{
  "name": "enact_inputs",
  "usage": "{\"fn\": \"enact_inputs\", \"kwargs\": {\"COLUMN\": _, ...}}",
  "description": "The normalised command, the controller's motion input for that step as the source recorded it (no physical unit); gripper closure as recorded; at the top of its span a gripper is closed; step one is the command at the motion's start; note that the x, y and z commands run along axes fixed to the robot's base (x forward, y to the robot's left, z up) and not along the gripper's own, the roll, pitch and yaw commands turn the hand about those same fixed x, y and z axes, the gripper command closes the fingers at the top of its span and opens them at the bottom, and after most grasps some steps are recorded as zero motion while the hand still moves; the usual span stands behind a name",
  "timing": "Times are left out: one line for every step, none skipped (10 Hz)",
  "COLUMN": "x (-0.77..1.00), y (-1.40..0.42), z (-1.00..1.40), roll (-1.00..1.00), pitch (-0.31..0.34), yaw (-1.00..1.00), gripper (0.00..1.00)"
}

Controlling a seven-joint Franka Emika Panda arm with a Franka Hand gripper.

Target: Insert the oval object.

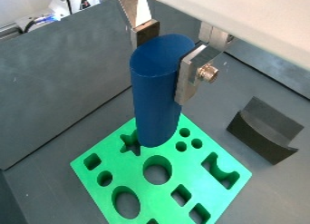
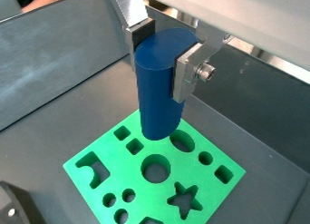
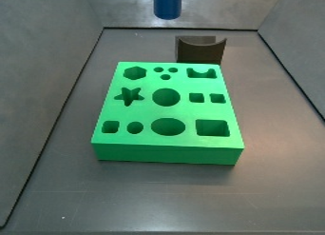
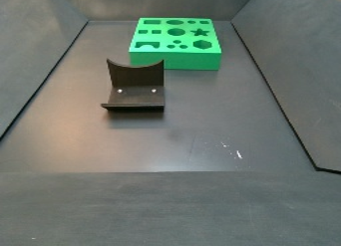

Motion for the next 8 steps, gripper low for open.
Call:
{"fn": "enact_inputs", "kwargs": {"x": 0.00, "y": 0.00, "z": 0.00, "roll": 0.00, "pitch": 0.000, "yaw": -1.00, "gripper": 1.00}}
{"fn": "enact_inputs", "kwargs": {"x": 0.00, "y": 0.00, "z": 0.00, "roll": 0.00, "pitch": 0.000, "yaw": -1.00, "gripper": 1.00}}
{"fn": "enact_inputs", "kwargs": {"x": 0.00, "y": 0.00, "z": -0.12, "roll": 0.00, "pitch": 0.000, "yaw": -1.00, "gripper": 1.00}}
{"fn": "enact_inputs", "kwargs": {"x": 0.00, "y": -0.03, "z": -0.41, "roll": 0.00, "pitch": 0.000, "yaw": -1.00, "gripper": 1.00}}
{"fn": "enact_inputs", "kwargs": {"x": 0.00, "y": -0.20, "z": -0.53, "roll": 0.00, "pitch": -0.054, "yaw": -0.98, "gripper": 1.00}}
{"fn": "enact_inputs", "kwargs": {"x": -0.03, "y": -0.29, "z": -0.63, "roll": 0.02, "pitch": -0.104, "yaw": -0.92, "gripper": 1.00}}
{"fn": "enact_inputs", "kwargs": {"x": -0.09, "y": -0.41, "z": -0.77, "roll": 0.04, "pitch": -0.139, "yaw": -0.82, "gripper": 1.00}}
{"fn": "enact_inputs", "kwargs": {"x": -0.15, "y": -0.65, "z": -0.87, "roll": 0.06, "pitch": -0.141, "yaw": -0.61, "gripper": 1.00}}
